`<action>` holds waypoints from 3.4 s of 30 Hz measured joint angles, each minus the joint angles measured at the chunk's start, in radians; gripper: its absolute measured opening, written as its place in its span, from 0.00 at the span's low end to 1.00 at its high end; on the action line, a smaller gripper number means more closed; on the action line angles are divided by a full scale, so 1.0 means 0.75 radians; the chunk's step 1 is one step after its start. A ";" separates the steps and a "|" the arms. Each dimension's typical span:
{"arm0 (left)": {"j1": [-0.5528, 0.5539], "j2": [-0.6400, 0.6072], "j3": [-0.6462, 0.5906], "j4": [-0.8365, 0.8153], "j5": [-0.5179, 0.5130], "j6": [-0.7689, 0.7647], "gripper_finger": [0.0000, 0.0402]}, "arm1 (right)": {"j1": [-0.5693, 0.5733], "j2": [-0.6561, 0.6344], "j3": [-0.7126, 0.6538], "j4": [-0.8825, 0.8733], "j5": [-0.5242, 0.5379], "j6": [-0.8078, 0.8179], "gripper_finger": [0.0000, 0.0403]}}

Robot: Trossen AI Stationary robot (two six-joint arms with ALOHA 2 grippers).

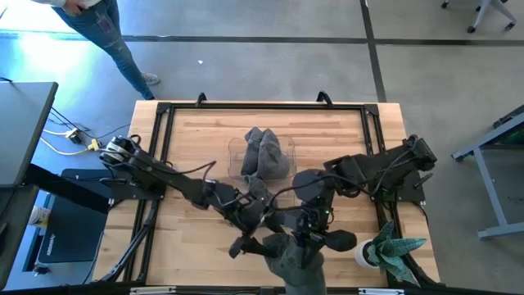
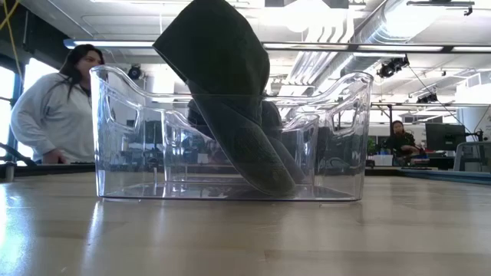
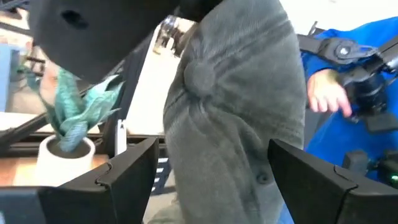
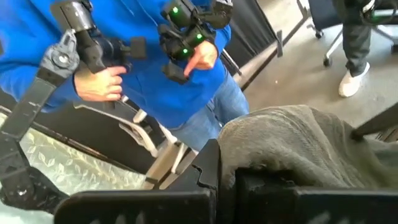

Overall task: Pick & Place hat
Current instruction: Put the black cap into the bottom transparent bin

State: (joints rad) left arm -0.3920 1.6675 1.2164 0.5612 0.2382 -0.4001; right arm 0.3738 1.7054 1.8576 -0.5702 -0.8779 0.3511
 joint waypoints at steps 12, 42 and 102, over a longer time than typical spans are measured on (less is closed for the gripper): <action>-0.001 0.122 0.000 0.383 0.144 -0.055 0.72 | 0.021 -0.036 0.000 -0.096 0.113 -0.029 0.00; -0.002 0.107 0.291 0.082 0.458 -0.054 0.01 | 0.201 -0.166 0.000 -0.262 0.623 0.248 0.11; 0.060 0.037 0.457 -0.514 0.519 0.084 0.40 | 0.129 -0.212 -0.001 -0.222 0.617 0.130 0.01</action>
State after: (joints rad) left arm -0.3470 1.6950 1.5593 0.1756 0.6275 -0.3373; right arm 0.4708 1.5465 1.8568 -0.7367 -0.4149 0.4486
